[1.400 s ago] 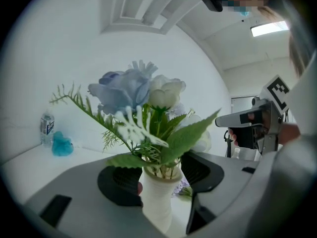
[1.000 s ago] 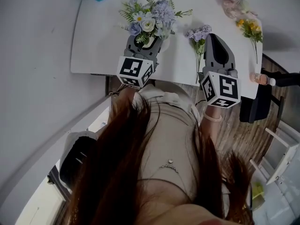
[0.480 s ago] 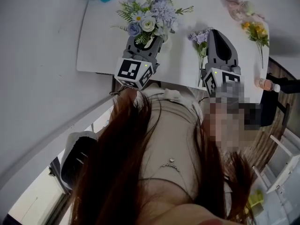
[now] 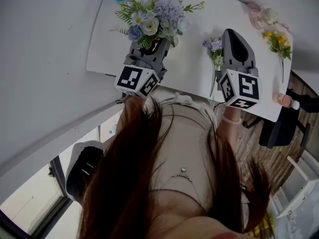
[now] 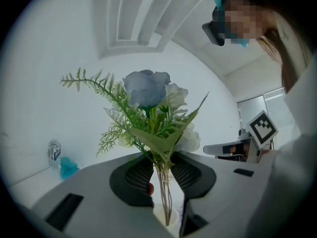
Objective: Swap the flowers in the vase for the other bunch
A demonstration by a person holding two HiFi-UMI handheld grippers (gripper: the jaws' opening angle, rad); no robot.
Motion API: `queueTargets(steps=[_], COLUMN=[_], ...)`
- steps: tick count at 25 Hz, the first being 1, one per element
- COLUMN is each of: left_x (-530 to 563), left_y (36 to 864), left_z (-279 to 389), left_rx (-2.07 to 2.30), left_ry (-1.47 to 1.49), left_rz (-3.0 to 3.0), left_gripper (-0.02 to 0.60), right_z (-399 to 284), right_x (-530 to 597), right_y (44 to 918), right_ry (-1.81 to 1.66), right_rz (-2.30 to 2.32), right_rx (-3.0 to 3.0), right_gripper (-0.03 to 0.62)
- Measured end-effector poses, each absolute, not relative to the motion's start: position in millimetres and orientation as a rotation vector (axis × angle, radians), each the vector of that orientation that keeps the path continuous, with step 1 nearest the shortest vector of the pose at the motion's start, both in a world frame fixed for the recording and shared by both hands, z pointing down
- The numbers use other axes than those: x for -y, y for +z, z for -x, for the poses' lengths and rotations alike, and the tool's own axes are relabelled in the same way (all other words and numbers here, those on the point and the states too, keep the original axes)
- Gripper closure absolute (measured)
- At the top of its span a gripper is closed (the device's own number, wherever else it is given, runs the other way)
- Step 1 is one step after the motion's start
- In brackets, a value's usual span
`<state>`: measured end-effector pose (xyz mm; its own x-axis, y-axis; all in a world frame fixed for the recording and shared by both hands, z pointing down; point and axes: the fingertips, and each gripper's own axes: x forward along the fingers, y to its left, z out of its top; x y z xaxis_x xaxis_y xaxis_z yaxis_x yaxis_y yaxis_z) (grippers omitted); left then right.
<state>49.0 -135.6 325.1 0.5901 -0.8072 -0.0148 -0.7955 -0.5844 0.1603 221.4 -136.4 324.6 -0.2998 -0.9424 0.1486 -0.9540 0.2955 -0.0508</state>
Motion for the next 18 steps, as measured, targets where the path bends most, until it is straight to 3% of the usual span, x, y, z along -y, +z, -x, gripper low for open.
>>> queueTargets(steps=[18], left_x=[150.1], left_y=[267.7], left_z=[-28.1], left_rx=[1.197], left_ry=[-0.258], left_rz=[-2.754], left_gripper=[0.481], right_z=[-206.0], right_x=[152.3], right_y=[312.6], right_ry=[0.212], right_rz=[-1.95], right_rx=[2.407], right_gripper=[0.56])
